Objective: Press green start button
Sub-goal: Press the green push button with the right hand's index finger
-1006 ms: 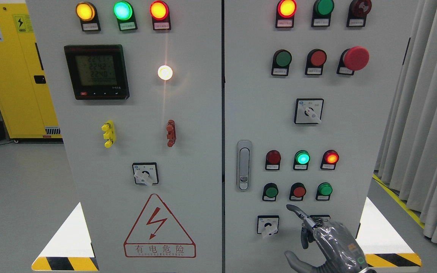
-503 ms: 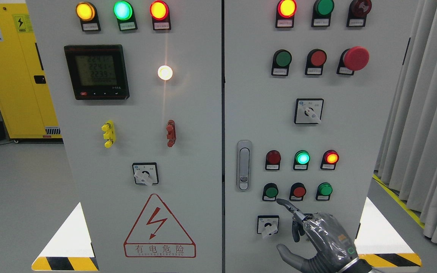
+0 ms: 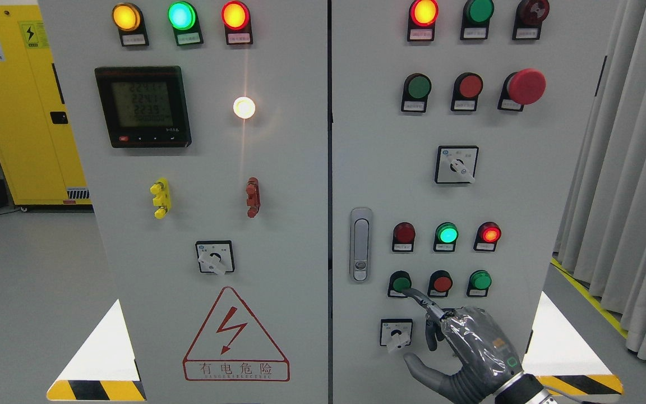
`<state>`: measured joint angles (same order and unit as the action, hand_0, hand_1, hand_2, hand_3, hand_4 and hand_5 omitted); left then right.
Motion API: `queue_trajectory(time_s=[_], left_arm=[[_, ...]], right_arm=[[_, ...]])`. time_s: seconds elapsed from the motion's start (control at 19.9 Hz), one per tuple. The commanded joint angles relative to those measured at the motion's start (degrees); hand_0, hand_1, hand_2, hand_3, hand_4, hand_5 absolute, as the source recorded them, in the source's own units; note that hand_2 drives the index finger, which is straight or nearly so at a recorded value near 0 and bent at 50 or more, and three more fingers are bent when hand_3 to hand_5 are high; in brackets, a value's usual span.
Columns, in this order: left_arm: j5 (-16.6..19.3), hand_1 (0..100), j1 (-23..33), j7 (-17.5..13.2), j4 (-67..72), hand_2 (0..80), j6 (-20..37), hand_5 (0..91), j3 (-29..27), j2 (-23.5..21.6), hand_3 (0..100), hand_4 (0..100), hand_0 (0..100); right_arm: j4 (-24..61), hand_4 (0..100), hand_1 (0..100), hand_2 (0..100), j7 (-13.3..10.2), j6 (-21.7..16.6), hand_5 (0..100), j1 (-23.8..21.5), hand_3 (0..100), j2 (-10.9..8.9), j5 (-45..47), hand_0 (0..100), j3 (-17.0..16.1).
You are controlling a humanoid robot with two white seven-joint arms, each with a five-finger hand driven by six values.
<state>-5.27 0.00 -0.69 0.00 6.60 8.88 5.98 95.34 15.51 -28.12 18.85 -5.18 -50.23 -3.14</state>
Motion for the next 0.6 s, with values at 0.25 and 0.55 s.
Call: queue_trajectory(time_s=[0.25,0.55], left_arm=[[0.0,56,-1.6,0.0,-1.5,0.0,0.0,0.0,0.0,0.0,0,0,12],[0.0,56,-1.6,0.0,-1.5,0.0,0.0,0.0,0.0,0.0,0,0,12]], right_arm=[[-4.5,82,63,0,0.0,0.0,92,2.0,82,0.26,-0.1,51,0.4],[-3.8,81,63,0,-0.3,-0.3,92,2.0,82,0.35,0.1,52,0.3]])
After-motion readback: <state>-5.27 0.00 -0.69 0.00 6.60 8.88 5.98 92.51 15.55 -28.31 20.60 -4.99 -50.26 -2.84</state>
